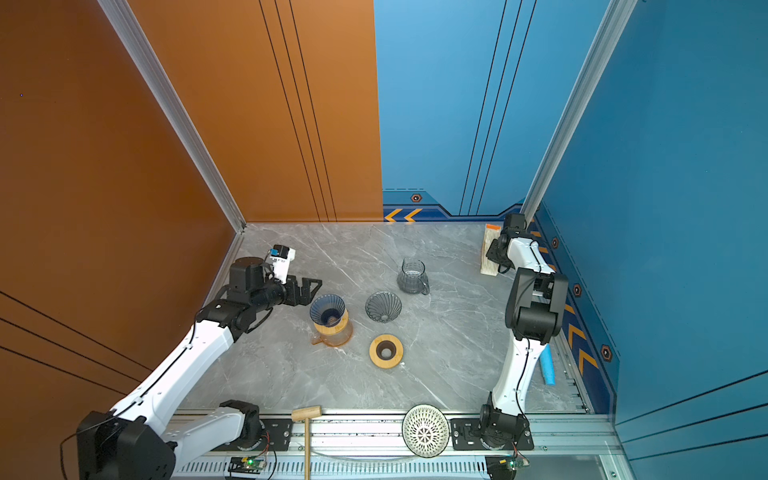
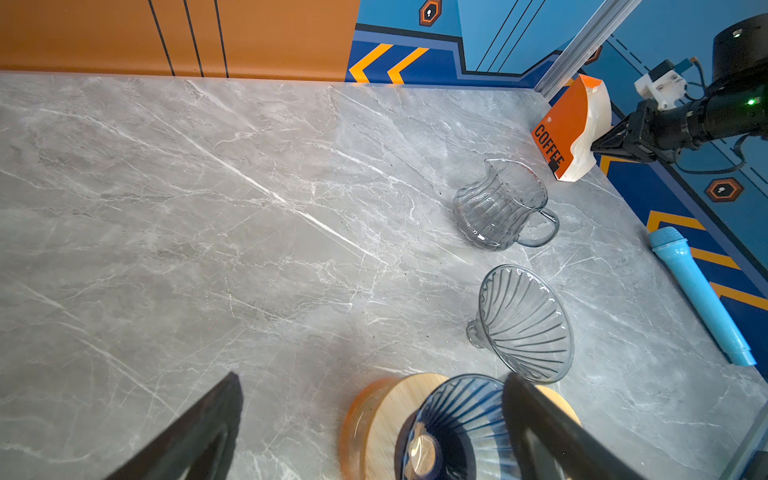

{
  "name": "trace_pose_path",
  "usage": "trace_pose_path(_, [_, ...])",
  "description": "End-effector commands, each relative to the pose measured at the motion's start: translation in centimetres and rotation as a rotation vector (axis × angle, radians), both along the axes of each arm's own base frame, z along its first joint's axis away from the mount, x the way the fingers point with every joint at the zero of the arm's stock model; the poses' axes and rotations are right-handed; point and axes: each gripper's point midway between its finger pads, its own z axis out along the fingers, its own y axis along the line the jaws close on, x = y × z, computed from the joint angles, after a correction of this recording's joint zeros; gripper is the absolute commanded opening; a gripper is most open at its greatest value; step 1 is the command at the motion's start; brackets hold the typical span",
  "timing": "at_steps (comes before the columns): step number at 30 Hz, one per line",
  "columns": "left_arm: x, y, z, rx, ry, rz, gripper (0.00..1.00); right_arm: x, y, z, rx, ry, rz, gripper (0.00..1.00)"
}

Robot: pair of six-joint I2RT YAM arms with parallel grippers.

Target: Place the coffee filter in the dripper

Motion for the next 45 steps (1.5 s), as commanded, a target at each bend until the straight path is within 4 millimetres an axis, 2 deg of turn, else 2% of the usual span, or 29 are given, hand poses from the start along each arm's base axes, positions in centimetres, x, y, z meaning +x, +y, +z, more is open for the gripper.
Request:
trace_pose_path(1, [0.1, 0.3, -0.5, 0.000, 0.015, 0.019, 0.98, 0.8, -0.9, 0.8, -0.023, -0.023, 0.000, 0.18])
trace_pose_path(17, [0.4, 0.2, -0.7, -0.001, 0.026, 0.022, 0.98, 1.3, -1.2, -0.2, -0.038, -0.004, 0.001, 0.16])
trace_pose_path(26, [0.3, 0.3, -0.9, -0.003, 0.030, 0.025, 0.98, 1.4, -1.3, 0.0, -0.044, -0.003, 0.003, 0.09])
trace_pose_path(34, [0.4, 0.2, -1.0, -0.003, 0.035, 0.024, 0.98, 0.7, -0.7, 0.3, -0.074, 0.024, 0.029, 0.00])
trace_pose_path(45, [0.5, 0.0, -1.4, -0.007, 0.042, 0.015, 0.98, -0.7, 0.0, 1.1, -0.148, 0.075, 0.084, 0.00])
